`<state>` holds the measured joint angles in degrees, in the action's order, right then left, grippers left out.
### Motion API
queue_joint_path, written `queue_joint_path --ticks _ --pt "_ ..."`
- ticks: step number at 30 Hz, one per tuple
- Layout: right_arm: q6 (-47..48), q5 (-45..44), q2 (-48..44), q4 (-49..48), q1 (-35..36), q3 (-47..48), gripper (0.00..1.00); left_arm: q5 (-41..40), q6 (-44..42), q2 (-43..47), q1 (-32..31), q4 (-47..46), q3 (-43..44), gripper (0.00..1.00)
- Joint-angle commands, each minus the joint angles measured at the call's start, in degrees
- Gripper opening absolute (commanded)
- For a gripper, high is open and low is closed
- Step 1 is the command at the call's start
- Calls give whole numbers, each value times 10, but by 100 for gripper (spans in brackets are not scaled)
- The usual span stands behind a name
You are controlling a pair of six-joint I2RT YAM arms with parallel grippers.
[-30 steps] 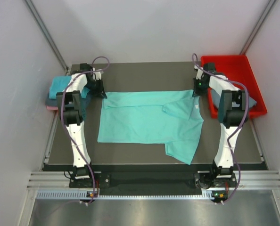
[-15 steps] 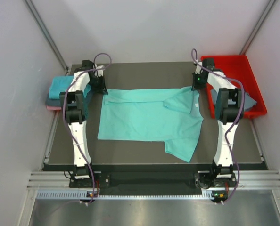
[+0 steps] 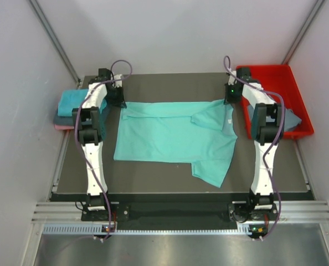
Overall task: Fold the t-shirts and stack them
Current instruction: Fold the tshirt
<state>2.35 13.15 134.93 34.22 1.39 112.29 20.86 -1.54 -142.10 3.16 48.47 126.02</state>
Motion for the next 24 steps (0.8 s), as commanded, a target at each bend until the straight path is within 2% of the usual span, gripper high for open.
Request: queue_joint_path --ticks 1,9,11,12,13,15,16,20,23,24 --pt "-3 -11 12 -21 5 43 0 -50 -5 -29 4 -46 19 0" --pt "-6 -14 38 -28 17 95 0 -64 -8 -52 3 -58 60 0" --pt "-6 -3 30 -23 19 95 6 -74 -19 -39 1 -47 64 18" --pt "-5 2 13 -19 19 93 24 -73 -20 -29 1 -44 62 28" --pt "-6 13 -1 -14 20 87 33 -73 -19 -1 1 -40 60 50" --pt "-11 21 -53 -11 20 56 44 -72 -13 38 2 -40 34 58" --pt "-14 20 -74 -10 19 43 45 -68 -9 81 4 -40 21 70" --pt "-20 22 -173 -3 20 -49 48 -63 10 175 11 -48 -58 74" --pt "-16 40 -225 14 23 -100 49 -44 14 224 11 -32 -127 74" --pt "-13 42 -247 12 24 -144 49 -36 15 235 11 -30 -150 73"
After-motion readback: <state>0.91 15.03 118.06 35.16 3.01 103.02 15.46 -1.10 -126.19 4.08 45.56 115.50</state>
